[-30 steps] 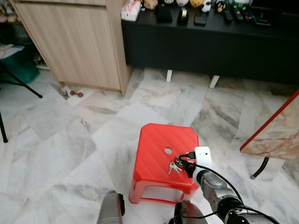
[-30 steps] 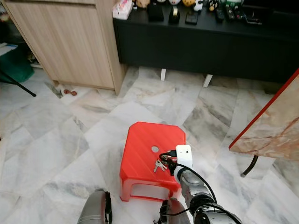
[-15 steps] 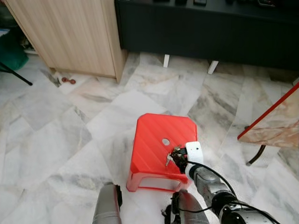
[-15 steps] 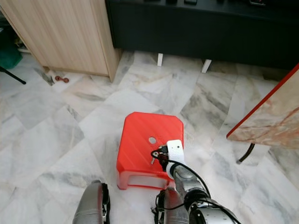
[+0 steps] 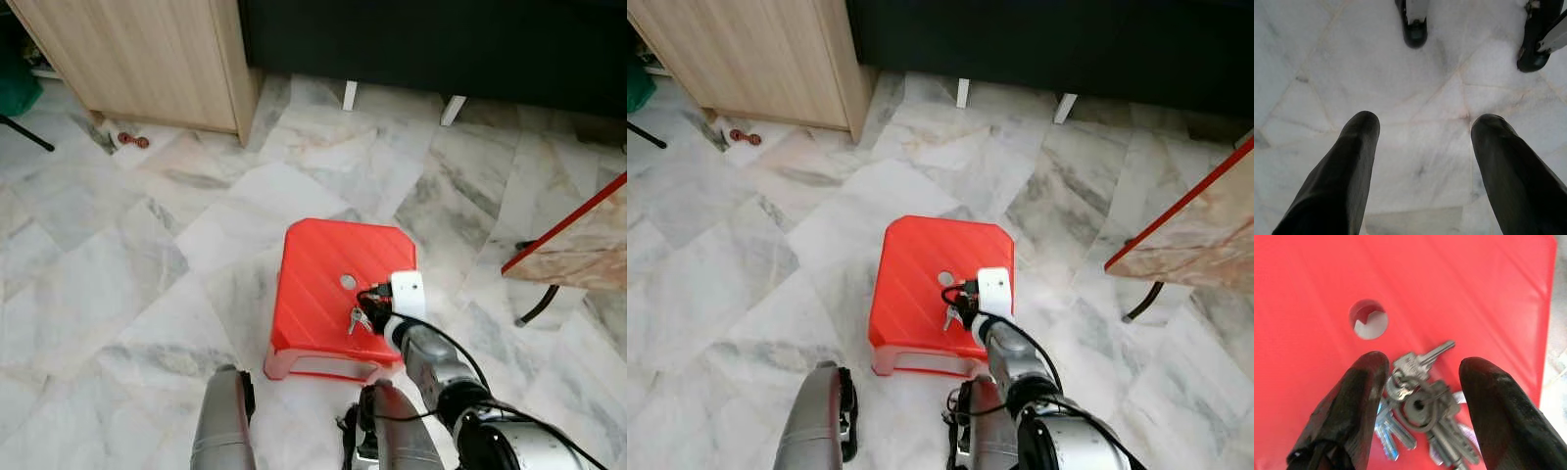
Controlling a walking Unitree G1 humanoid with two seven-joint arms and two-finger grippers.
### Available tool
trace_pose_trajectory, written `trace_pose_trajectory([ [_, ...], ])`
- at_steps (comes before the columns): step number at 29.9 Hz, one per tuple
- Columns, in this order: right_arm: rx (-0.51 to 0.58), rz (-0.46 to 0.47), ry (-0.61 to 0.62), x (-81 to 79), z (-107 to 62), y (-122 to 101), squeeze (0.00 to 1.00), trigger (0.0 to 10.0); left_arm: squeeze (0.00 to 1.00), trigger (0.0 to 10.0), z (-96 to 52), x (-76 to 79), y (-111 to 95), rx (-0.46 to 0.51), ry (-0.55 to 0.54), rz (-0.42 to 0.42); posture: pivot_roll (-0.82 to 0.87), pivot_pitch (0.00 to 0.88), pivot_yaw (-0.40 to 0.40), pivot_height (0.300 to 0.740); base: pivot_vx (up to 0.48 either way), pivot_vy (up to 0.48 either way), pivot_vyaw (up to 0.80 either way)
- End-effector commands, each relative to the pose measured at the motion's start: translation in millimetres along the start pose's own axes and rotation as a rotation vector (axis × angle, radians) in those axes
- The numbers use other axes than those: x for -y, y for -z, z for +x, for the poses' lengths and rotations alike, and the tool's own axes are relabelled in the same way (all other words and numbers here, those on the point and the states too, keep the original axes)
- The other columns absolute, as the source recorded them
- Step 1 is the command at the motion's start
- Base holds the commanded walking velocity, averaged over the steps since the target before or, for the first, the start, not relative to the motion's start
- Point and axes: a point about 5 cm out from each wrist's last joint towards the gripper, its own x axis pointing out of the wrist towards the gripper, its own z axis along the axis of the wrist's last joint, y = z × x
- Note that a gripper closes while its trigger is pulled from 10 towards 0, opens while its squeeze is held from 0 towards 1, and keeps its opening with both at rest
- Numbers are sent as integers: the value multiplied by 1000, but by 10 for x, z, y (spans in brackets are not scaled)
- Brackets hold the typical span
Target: Hang keys on a hook
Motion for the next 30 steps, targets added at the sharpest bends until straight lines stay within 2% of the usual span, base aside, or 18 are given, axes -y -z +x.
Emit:
trace_pose_trajectory([
  [1,-42,20,17,40,-25,119,0,10000,0,10000,-96,165,233,-92,44,-21,176,416,-87,650,0,0,0],
  [7,-104,-6,-1,12,-39,223,0,10000,0,10000,-76,186,166,-82,49,-18,179,407,-90,650,0,0,0],
  [21,-148,-5,15,12,-64,339,0,10000,0,10000,-17,212,120,-91,54,-21,170,393,-95,650,0,0,0],
  [22,-150,0,18,19,-68,350,0,4824,0,10000,-19,214,131,-95,55,-21,169,395,-94,650,0,0,0],
  [23,-150,0,18,19,-68,350,0,4824,0,10000,-19,214,131,-95,55,-21,169,395,-94,650,0,0,0],
  [24,-154,0,23,29,-74,365,0,0,0,10000,-20,214,136,-98,55,-23,169,395,-94,650,0,0,0],
  [30,-161,7,36,61,-88,399,0,0,0,10000,-27,205,140,-101,57,-24,173,399,-93,650,0,0,0],
])
